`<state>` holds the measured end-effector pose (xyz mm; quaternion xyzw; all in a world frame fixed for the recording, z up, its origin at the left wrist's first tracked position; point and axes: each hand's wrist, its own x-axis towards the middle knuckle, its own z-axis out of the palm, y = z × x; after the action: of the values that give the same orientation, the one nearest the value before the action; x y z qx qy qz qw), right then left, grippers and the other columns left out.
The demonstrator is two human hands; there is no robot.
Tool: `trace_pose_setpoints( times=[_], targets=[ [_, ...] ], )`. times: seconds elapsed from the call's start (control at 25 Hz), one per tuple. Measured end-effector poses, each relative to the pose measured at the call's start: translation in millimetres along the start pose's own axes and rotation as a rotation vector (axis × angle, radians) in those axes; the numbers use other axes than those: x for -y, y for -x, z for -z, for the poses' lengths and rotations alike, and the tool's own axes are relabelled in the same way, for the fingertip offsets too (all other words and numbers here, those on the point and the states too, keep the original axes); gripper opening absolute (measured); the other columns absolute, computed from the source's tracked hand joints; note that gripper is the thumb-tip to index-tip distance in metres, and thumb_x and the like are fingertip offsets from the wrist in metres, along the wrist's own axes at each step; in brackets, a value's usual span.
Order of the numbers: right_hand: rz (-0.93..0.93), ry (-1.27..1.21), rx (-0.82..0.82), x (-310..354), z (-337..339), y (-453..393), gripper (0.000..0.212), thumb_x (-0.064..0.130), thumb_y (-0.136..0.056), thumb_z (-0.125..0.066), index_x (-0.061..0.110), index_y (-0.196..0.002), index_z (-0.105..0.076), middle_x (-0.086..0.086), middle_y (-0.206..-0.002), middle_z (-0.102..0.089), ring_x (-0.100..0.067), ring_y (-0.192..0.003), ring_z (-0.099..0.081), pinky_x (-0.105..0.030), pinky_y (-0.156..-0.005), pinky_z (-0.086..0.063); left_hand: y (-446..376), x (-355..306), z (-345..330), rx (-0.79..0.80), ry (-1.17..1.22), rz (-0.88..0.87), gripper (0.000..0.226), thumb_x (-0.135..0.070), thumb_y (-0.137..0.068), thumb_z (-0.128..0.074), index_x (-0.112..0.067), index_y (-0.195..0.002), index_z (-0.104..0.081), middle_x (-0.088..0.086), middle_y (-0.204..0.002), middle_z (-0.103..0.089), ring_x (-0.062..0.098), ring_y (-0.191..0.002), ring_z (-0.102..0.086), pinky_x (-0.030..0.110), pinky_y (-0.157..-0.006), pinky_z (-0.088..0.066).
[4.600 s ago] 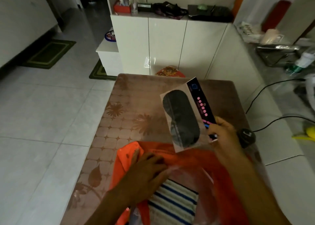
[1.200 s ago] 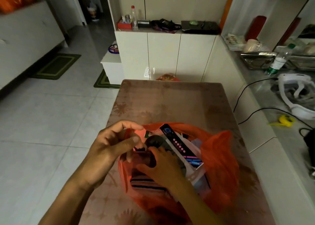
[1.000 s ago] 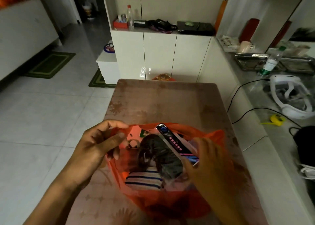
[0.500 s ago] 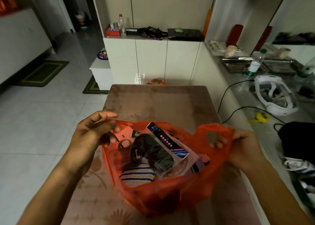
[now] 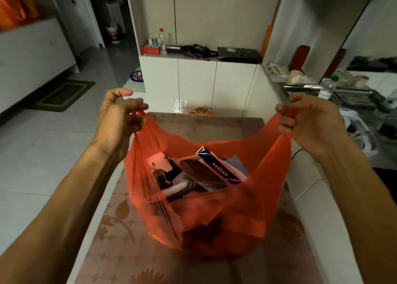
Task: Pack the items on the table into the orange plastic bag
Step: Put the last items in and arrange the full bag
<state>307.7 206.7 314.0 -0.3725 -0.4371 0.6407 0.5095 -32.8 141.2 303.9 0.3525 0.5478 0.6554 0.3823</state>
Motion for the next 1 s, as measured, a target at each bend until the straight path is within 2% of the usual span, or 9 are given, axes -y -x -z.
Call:
trace_pose_setpoints(
  times=[0.16, 0.24, 0.36, 0.52, 0.6, 0.68, 0.76, 0.88, 1.0],
  targets=[
    [-0.043, 0.126, -0.011, -5.4, 7.7, -8.7, 0.015, 0.006, -0.084, -0.042, 0.019, -0.082, -0.049, -0.005, -0.076, -0.057, -0.011, -0.053, -0.037, -0.026, -0.049, -0.032, 12.2, 9.2, 7.4, 0.141, -0.032, -0.021, 0.024, -0.004, -0.082, -0.055, -0.025, -0.094, -0.053, 0.013, -0.083, -0.066, 0.019, -0.054, -0.054, 0.027, -0.052, -0.039],
    [-0.133, 0.326, -0.054, -17.0, 11.5, -13.9, 0.014, 0.004, -0.086, -0.047, 0.017, -0.087, -0.052, -0.004, -0.074, -0.057, -0.013, -0.054, -0.039, -0.029, -0.051, -0.033, 17.1, 23.9, 10.0, 0.211, -0.093, 0.027, 0.023, -0.003, -0.085, -0.058, -0.02, -0.099, -0.055, 0.019, -0.078, -0.063, 0.025, -0.056, -0.056, 0.028, -0.051, -0.043],
    [-0.208, 0.577, -0.181, -22.7, 17.8, -18.9, 0.018, 0.003, -0.088, -0.057, 0.016, -0.1, -0.058, -0.007, -0.074, -0.062, -0.017, -0.059, -0.052, -0.031, -0.055, -0.043, 12.3, 39.1, 14.8, 0.16, -0.148, 0.056, 0.021, 0.0, -0.09, -0.057, -0.014, -0.105, -0.056, 0.021, -0.074, -0.063, 0.026, -0.059, -0.059, 0.026, -0.05, -0.05],
    [-0.241, 0.774, -0.235, -23.9, 24.8, -18.5, 0.03, 0.012, -0.088, -0.065, 0.018, -0.116, -0.056, -0.013, -0.086, -0.07, -0.025, -0.072, -0.065, -0.035, -0.066, -0.054, 3.7, 49.4, 16.7, 0.243, -0.302, 0.126, 0.034, -0.006, -0.089, -0.061, -0.014, -0.12, -0.051, 0.025, -0.091, -0.07, 0.026, -0.071, -0.066, 0.027, -0.063, -0.056],
    [-0.217, 0.843, -0.231, -25.1, 24.8, -12.5, 0.034, 0.021, -0.087, -0.067, 0.022, -0.118, -0.053, -0.013, -0.091, -0.072, -0.027, -0.079, -0.068, -0.038, -0.075, -0.053, 5.1, 50.9, 22.8, 0.314, -0.38, 0.184, 0.045, -0.012, -0.086, -0.066, -0.02, -0.127, -0.048, 0.02, -0.096, -0.072, 0.027, -0.081, -0.07, 0.028, -0.071, -0.056],
    [-0.177, 0.885, -0.206, -23.1, 22.2, -5.5, 0.037, 0.027, -0.087, -0.068, 0.025, -0.119, -0.051, -0.009, -0.089, -0.073, -0.026, -0.081, -0.069, -0.038, -0.075, -0.052, 8.9, 52.2, 32.8, 0.355, -0.391, 0.207, 0.057, -0.02, -0.076, -0.072, -0.025, -0.127, -0.048, 0.013, -0.097, -0.075, 0.025, -0.088, -0.072, 0.031, -0.077, -0.054],
    [-0.134, 0.888, -0.194, -23.6, 17.6, 0.9, 0.04, 0.029, -0.086, -0.068, 0.025, -0.121, -0.05, -0.006, -0.09, -0.072, -0.023, -0.081, -0.068, -0.035, -0.071, -0.051, 11.5, 54.5, 43.2, 0.367, -0.369, 0.236, 0.062, -0.022, -0.069, -0.072, -0.027, -0.125, -0.049, 0.003, -0.1, -0.076, 0.021, -0.088, -0.073, 0.028, -0.074, -0.054],
    [-0.014, 0.874, -0.217, -28.2, 8.0, 5.8, 0.037, 0.027, -0.086, -0.068, 0.026, -0.12, -0.052, -0.005, -0.093, -0.068, -0.02, -0.084, -0.065, -0.032, -0.07, -0.048, 9.0, 59.7, 51.5, 0.353, -0.379, 0.254, 0.059, -0.02, -0.071, -0.075, -0.027, -0.125, -0.05, -0.003, -0.101, -0.076, 0.017, -0.087, -0.072, 0.018, -0.064, -0.055],
    [0.079, 0.911, -0.247, -27.8, -8.7, 12.1, 0.033, 0.028, -0.087, -0.066, 0.027, -0.117, -0.054, 0.003, -0.091, -0.067, -0.01, -0.086, -0.06, -0.031, -0.074, -0.046, 8.7, 66.7, 54.9, 0.354, -0.406, 0.27, 0.06, -0.024, -0.068, -0.072, -0.026, -0.124, -0.052, 0.0, -0.099, -0.076, 0.019, -0.089, -0.072, 0.025, -0.072, -0.053]
  ],
)
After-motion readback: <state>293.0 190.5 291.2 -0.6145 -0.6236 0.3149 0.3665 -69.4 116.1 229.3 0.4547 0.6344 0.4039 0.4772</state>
